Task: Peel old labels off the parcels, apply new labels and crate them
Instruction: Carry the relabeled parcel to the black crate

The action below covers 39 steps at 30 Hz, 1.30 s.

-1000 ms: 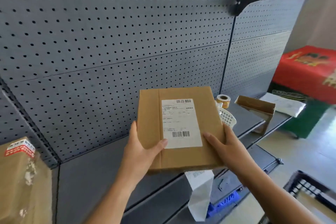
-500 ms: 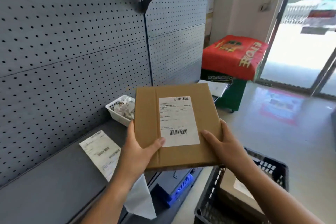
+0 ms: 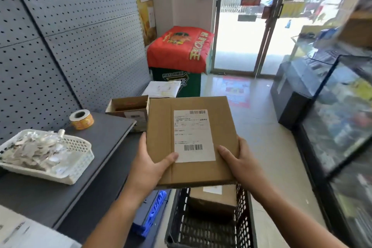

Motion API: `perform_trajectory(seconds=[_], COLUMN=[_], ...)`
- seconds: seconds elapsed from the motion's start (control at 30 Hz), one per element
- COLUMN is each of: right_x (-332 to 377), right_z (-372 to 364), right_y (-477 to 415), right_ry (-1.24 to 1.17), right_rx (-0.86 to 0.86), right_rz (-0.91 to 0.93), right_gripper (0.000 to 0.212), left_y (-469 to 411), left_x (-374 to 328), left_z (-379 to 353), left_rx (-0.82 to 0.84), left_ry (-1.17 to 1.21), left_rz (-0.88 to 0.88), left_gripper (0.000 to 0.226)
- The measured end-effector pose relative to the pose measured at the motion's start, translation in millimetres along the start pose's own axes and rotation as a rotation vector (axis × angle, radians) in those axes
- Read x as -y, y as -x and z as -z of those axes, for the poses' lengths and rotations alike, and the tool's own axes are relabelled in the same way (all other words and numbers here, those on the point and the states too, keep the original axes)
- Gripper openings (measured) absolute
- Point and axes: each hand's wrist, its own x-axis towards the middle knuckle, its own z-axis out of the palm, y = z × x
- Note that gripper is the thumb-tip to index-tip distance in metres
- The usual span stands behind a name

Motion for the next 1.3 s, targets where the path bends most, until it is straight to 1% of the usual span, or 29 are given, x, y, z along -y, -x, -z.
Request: perform_trajectory(seconds=[0.07, 0.17, 0.27, 0.37, 0.43, 0.5, 0.67, 0.73, 0.83, 0.97, 1.1, 1.2, 1.3], right_x=[-11, -24, -31, -43, -51, -59, -87, -102, -123, -154, -186, -214, -231], right_z=[5, 12, 16, 18, 19, 19, 22, 22, 25, 28, 27, 23, 16], right_y=[-6, -15, -24, -31, -34, -37, -57, -66, -86, -111, -125, -137, -142], right_ry=[-0.013, -0.024, -0.037, -0.039, -0.048, -0.053, -0.062, -0.055, -0.048, -0.062, -0.060, -0.051, -0.045], right_rx=[-0.032, -0.084, -0.120, -0.158, -0.173, -0.181, -0.173, -0.164, -0.125, -0.079, -0.055, -0.023, 0.003], right_rz=[-0.034, -0.070, -0.107, -0.119, -0.145, -0.164, -0.209, -0.226, -0.256, -0.279, -0.340, -0.380, -0.431], right_gripper=[0.064, 0.067, 0.075, 0.069, 0.073, 0.071, 0.081, 0.076, 0.077, 0.072, 0.071, 0.075, 0.075], left_y=[-13, -36, -60, -78, -84, -88, -106, -111, -120, -131, -136, -144, -149], left_x=[0, 6, 14, 22, 28, 33, 41, 48, 59, 80, 107, 132, 155], left_z=[-13, -28, -39, -53, -61, -69, -91, -101, -119, -147, -175, -193, -201], left_rx=[0.047, 0.128, 0.201, 0.259, 0.296, 0.323, 0.352, 0.360, 0.348, 0.322, 0.315, 0.321, 0.335], left_ry=[0.005, -0.001, -0.021, -0.029, -0.025, -0.033, -0.086, -0.107, -0.123, -0.167, -0.168, -0.177, -0.192], left_rz=[-0.011, -0.002, 0.020, 0.013, 0.029, 0.037, 0.062, 0.079, 0.134, 0.192, 0.259, 0.293, 0.327], left_gripper=[0.100, 0.109, 0.118, 0.121, 0.121, 0.122, 0.121, 0.125, 0.127, 0.131, 0.125, 0.120, 0.118])
